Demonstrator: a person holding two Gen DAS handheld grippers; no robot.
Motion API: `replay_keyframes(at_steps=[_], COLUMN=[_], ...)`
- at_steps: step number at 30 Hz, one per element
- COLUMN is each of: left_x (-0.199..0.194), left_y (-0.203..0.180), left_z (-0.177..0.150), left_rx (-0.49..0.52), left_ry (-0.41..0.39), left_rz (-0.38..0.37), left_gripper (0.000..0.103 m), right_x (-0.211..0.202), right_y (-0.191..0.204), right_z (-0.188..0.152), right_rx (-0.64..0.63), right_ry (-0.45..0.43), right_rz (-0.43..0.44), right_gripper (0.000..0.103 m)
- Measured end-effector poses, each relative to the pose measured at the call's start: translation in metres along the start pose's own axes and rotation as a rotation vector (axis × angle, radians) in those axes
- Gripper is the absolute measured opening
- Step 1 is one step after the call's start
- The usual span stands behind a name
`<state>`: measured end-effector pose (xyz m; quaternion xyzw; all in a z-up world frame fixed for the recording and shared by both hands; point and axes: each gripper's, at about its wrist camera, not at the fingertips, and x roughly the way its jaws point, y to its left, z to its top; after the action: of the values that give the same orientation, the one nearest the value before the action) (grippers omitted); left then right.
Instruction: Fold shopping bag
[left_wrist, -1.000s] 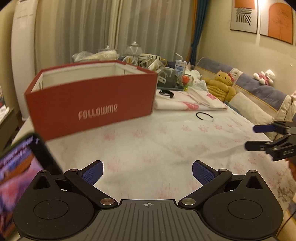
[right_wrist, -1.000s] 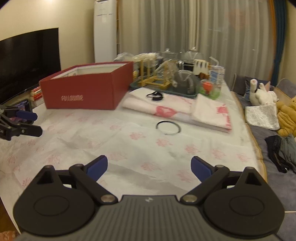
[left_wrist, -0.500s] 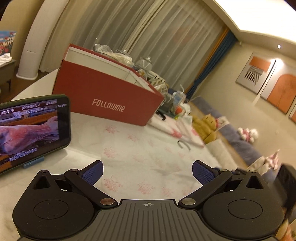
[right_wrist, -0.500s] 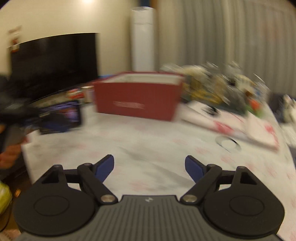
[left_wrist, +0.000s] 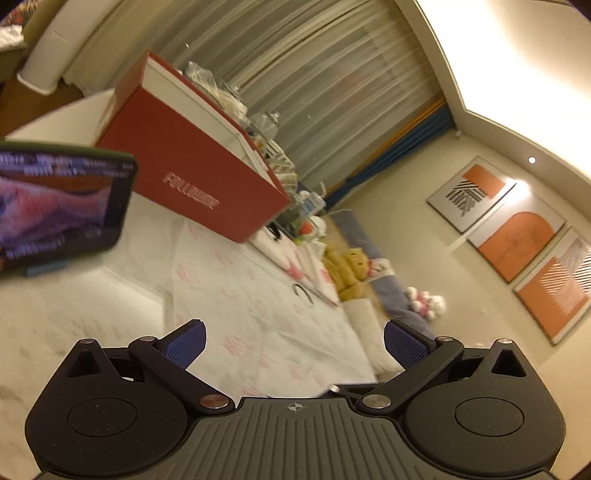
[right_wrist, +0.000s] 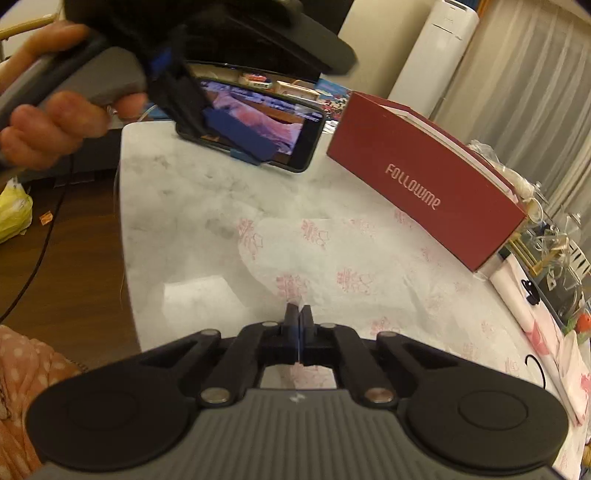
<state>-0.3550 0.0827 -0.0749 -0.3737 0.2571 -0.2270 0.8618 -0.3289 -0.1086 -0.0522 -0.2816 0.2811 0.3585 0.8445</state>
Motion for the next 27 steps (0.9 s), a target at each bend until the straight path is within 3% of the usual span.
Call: replay_keyframes(at_steps=[5,10,13,17,19,20,21,23,25,27], left_x=[0.009,0.021,0.034,0.045,0.051,0.056,0.061,0.071,0.075,0.074], left_y=[0.009,0.028,0.032,0.026,0.022,0.021,0.021,0.020,0.013,0.008], left_z=[-0.017,-0.021,-0.029,-0.037,-0.040,-0.041,-0.042,-0.044,-0.045,-0.039], left_rx=[-0.068,-0.233,-0.240,-0.202,-0.180,-0.177,-0.184,-0.189,-0.155,-0.140], left_ry=[0.033,0.051,0.062,0.040,0.043,0.057,0.079,0.108,0.097,0.074], left_rz=[-0.021,-0.021,0.049,0.036,0.044,0.042,0.034,0.017,0.021,0.014], left_gripper=[0.103,0.103,0.103,0.102,0.090,0.065,0.033,0.001,0.001,0.001], right_x=[-0.027,-0.050,-0.059,-0.065,-0.064,-0.064,-0.064,-0.067,-0.067,-0.069], right_y=[-0.014,-0.018,-0.013,-0.008,-0.006,-0.005,-0.002,0.005,0.010,0.016], right_z=[0.003,0.000,-0.006,-0.013,-0.016,-0.017,-0.018,-0.019,-0.020,-0.023], right_rx=[0.142,0.185,0.178,0.175,0.179,0.180,0.177,0.163,0.149,0.130], right_ry=[-0.124,-0.188,-0.214,-0.226,-0.224,-0.223,-0.223,-0.224,-0.223,-0.231], right_rz=[0.049,0.112,0.132,0.141,0.151,0.156,0.162,0.176,0.184,0.182], right_gripper=[0.000,0.000,0.000,0.000,0.000,0.000,0.000,0.000,0.002,0.014])
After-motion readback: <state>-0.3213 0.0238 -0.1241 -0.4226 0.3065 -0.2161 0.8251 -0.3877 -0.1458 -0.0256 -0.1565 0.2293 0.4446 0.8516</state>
